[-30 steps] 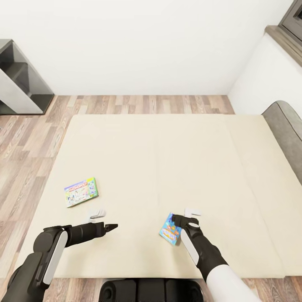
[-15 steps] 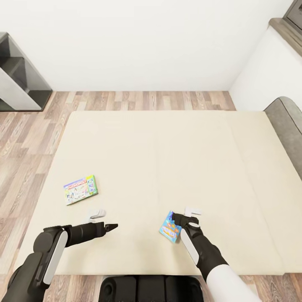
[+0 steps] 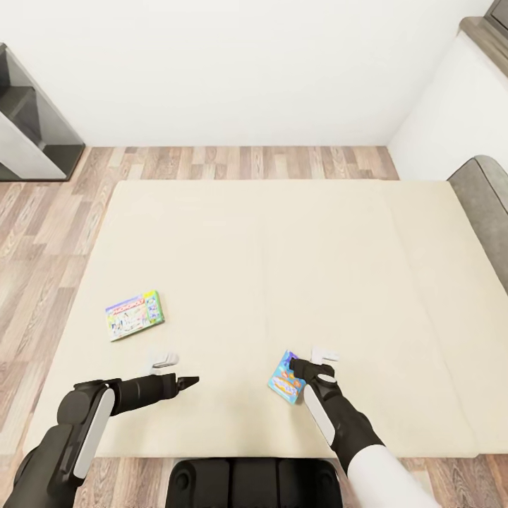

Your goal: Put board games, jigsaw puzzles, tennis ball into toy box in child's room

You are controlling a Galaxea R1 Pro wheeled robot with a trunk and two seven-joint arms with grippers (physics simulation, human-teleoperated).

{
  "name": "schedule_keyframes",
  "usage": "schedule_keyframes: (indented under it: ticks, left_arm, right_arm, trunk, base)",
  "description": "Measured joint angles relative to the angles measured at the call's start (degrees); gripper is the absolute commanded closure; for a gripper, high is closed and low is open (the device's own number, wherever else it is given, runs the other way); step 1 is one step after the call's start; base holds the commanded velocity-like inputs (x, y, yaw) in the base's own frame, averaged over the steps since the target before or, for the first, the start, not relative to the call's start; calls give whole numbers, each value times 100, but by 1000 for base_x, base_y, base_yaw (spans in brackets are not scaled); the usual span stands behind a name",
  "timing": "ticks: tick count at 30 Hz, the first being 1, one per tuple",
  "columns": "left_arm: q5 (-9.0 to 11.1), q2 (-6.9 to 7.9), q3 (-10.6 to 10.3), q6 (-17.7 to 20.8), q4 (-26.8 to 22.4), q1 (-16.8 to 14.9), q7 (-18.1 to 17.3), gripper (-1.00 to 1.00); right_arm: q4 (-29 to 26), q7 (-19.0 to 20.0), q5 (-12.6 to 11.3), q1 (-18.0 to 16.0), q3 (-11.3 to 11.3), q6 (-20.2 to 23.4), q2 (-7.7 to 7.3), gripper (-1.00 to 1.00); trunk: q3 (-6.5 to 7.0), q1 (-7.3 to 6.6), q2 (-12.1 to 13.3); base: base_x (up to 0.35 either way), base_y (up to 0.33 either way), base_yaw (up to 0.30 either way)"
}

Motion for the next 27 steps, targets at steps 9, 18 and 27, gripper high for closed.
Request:
schedule_keyframes:
  ticks: [9, 18, 27]
  left_arm:
    - [0, -8, 0, 0, 0, 0, 1, -100]
    - [0, 13, 13, 1, 0, 0, 1, -100]
    - [-1, 21, 13, 0, 0, 0, 1, -100]
  right_arm:
    - [-3, -1, -3, 0, -4, -154, 8, -100]
    - [-113, -1, -6, -74, -4, -165, 13, -100]
    - [-143, -7, -6, -119, -2, -295, 11, -100]
  trunk:
    - [-85, 0, 0]
    - [-171, 0, 0]
    - [-226, 0, 0]
  base:
    - [0, 0, 0]
    - [0, 0, 0]
    - [0, 0, 0]
